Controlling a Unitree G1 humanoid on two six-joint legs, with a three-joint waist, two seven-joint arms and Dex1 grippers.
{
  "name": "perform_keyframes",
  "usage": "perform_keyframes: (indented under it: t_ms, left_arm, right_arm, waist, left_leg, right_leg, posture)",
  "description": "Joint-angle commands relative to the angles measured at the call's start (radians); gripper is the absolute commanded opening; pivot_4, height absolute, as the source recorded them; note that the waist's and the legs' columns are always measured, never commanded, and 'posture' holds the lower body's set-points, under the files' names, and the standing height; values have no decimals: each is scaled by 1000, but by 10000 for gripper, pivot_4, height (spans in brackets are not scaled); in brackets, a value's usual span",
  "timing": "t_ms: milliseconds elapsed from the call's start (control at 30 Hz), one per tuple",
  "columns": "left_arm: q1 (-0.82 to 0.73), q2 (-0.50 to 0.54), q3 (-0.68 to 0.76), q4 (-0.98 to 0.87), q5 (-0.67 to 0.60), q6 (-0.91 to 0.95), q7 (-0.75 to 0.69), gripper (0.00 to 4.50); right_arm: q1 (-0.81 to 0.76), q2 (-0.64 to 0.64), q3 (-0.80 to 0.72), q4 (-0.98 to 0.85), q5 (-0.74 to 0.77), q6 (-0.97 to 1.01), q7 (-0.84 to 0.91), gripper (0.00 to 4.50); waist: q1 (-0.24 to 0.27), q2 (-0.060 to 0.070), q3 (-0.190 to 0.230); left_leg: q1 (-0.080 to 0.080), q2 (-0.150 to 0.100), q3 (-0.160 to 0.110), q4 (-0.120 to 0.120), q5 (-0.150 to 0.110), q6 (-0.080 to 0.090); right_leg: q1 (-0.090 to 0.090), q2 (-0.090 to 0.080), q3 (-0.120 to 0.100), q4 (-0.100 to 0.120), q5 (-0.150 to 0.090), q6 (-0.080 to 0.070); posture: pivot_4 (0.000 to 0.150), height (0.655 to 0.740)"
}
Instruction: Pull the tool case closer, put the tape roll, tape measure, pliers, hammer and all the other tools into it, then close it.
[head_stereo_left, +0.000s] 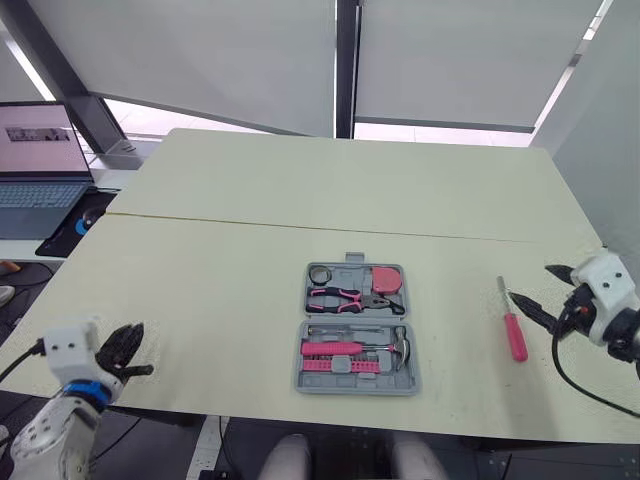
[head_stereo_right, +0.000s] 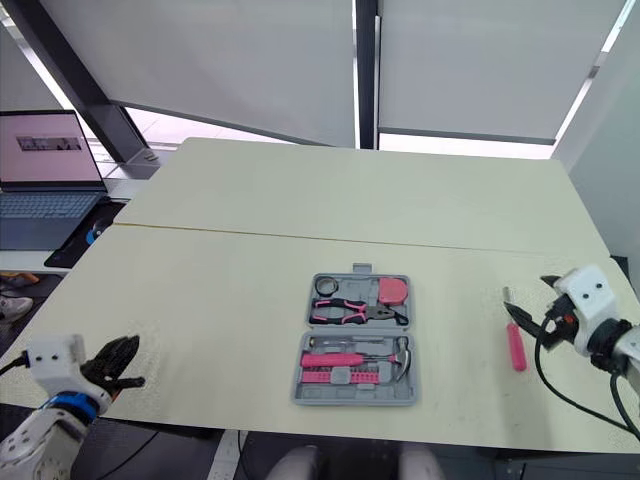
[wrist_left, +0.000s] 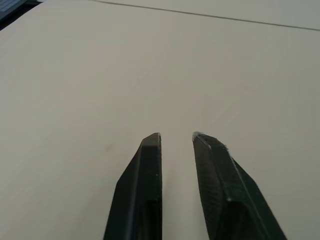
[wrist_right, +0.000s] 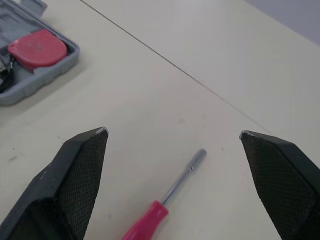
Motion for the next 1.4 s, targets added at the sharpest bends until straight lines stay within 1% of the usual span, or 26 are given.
perform_keyframes:
  t_ms: [33,267,367,533,667,867,1000,1067,1167,1300,1400]
  left_arm:
    - [9,13,34,-7,-32,-48,-4,22102]
    - [5,94,14,10,-40,-56,-74,44647]
    - [-9,119,2,19,-38,-54,-85,44647]
    - [-25,130,-12,23,-38,-46,-84,44647]
    - [-30,140,-23,-15,-40,-25,-82,44647]
    - [-35,227,-70,-79,-33,-9,-155,44647]
    - [-92,319,-174,-129,-34,-10,-268,44647]
    - [-129,347,-232,-150,-36,-7,-312,44647]
    - [-172,359,-291,-170,-46,7,-349,44647]
    - [-282,353,-433,-275,-94,66,-418,44647]
    - [-353,374,-529,-368,-140,105,-505,44647]
  right_arm:
    - [42,13,-70,-9,15,-43,1,45000]
    - [128,20,-82,15,8,-85,18,45000]
    - [136,25,-78,10,12,-83,16,45000]
    - [125,28,-58,3,5,-86,13,45000]
    - [110,31,-45,30,-4,-97,12,45000]
    - [96,23,-29,66,-11,-117,19,45000]
    - [89,1,-35,52,2,-101,38,45000]
    - [91,-11,-37,27,13,-76,49,45000]
    - [89,-20,-38,-19,31,-32,51,45000]
    - [69,-28,17,-131,48,96,26,45000]
    - [-8,0,106,-147,12,210,-68,45000]
  waist:
    - [-1,0,0]
    - [-8,1,0]
    - [-8,2,-1]
    - [-9,2,-1]
    - [-8,2,-1]
    - [-9,2,-1]
    - [-8,3,-1]
    - [-6,3,0]
    - [-9,4,0]
    - [-11,5,1]
    - [-14,5,1]
  left_leg:
    - [0,0,0,0,0,0]
    - [1,1,0,0,0,0]
    - [1,1,1,0,0,0]
    - [1,1,1,-1,0,0]
    - [1,1,1,-1,0,0]
    - [1,1,1,-1,0,0]
    - [1,0,1,-1,0,0]
    - [1,0,1,-1,0,0]
    - [1,0,1,-1,0,0]
    - [1,1,1,-2,0,0]
    - [1,1,2,-1,0,0]
  right_leg:
    - [0,0,0,0,0,0]
    - [1,1,0,1,0,0]
    - [1,1,0,1,0,0]
    - [0,1,0,0,0,0]
    - [0,1,0,0,0,0]
    - [0,1,0,0,0,0]
    - [0,1,0,0,0,0]
    - [1,1,0,0,0,0]
    - [0,1,0,0,0,0]
    - [0,1,0,0,-1,-1]
    - [0,1,1,1,0,-1]
  posture:
    - [1500,7400]
    - [1500,7400]
    - [1500,7400]
    - [1500,7400]
    - [1500,7400]
    - [1500,7400]
    - [1500,7400]
    - [1500,7400]
    - [1500,7400]
    - [1500,7400]
    - [1500,7400]
